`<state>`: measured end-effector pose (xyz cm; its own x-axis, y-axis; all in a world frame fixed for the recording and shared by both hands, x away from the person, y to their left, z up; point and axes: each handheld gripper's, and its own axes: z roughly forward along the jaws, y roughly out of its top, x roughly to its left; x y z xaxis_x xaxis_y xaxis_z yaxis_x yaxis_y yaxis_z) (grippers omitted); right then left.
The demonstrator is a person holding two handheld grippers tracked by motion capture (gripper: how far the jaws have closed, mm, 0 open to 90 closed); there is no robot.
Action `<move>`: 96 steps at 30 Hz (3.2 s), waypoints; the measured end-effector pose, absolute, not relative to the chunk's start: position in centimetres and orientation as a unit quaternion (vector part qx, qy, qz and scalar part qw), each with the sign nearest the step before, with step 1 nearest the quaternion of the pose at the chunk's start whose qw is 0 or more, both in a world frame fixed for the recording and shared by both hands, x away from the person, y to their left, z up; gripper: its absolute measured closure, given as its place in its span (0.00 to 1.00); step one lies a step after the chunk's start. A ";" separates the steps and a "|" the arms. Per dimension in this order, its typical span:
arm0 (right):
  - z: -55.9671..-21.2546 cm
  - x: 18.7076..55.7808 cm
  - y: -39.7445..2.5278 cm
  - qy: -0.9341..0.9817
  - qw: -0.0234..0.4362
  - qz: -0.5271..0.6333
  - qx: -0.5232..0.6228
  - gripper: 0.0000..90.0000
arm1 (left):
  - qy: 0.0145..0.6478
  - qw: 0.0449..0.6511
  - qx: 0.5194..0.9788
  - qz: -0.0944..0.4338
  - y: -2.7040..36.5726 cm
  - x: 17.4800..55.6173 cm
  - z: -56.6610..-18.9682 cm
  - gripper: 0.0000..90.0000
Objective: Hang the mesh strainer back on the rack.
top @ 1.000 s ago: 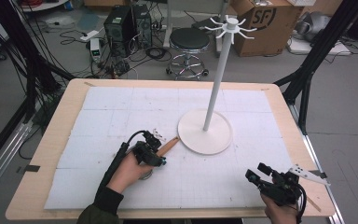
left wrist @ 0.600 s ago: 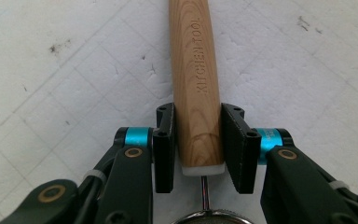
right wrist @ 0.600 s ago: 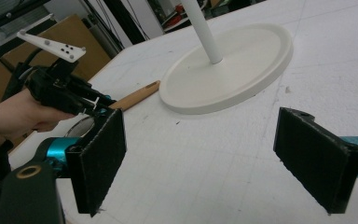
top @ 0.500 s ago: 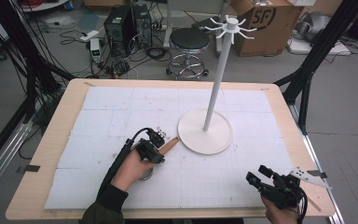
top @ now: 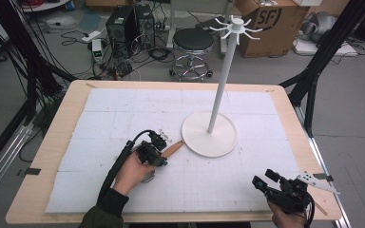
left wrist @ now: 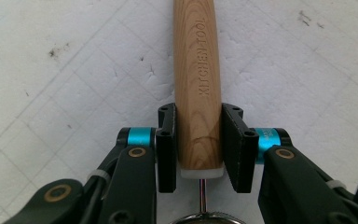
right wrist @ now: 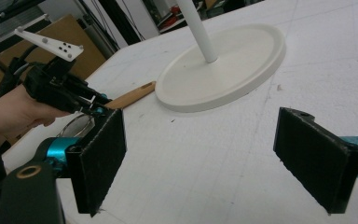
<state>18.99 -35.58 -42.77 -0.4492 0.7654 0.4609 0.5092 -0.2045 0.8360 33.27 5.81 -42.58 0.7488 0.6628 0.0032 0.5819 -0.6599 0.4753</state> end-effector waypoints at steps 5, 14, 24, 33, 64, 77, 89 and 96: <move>-42.8 18.8 -35.7 0.620 0.111 0.581 0.516 0.18 | 0.346 0.260 0.898 0.076 6.9 33.1 -42.5 0.77; -42.9 19.0 -35.4 0.620 0.106 0.578 0.520 0.18 | 0.343 0.415 0.841 0.058 9.2 32.3 -39.5 0.77; -43.1 19.4 -35.3 0.626 0.106 0.579 0.512 0.18 | 0.292 0.600 0.737 0.108 10.5 31.1 -36.3 0.77; -43.4 20.7 -34.8 0.635 0.099 0.578 0.502 0.18 | 0.258 0.689 0.663 0.140 8.8 31.2 -32.2 0.77; -43.7 23.4 -34.9 0.624 0.075 0.598 0.498 0.18 | 0.218 0.726 0.644 0.099 4.6 34.9 -23.2 0.77; -43.5 23.3 -35.2 0.622 0.079 0.599 0.498 0.18 | 0.215 0.714 0.659 0.099 3.2 35.6 -22.2 0.77; -43.6 23.3 -35.3 0.619 0.079 0.600 0.500 0.18 | 0.213 0.720 0.653 0.098 3.2 35.1 -21.9 0.77; -43.6 23.2 -35.3 0.619 0.078 0.598 0.503 0.18 | 0.208 0.725 0.649 0.095 2.9 34.7 -21.7 0.77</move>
<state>23.22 -35.33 -43.57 -0.4817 0.7161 0.5051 0.5285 -0.2223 0.8193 34.71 2.89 -21.65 0.8959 0.4070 -0.1781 0.1323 0.1384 0.9815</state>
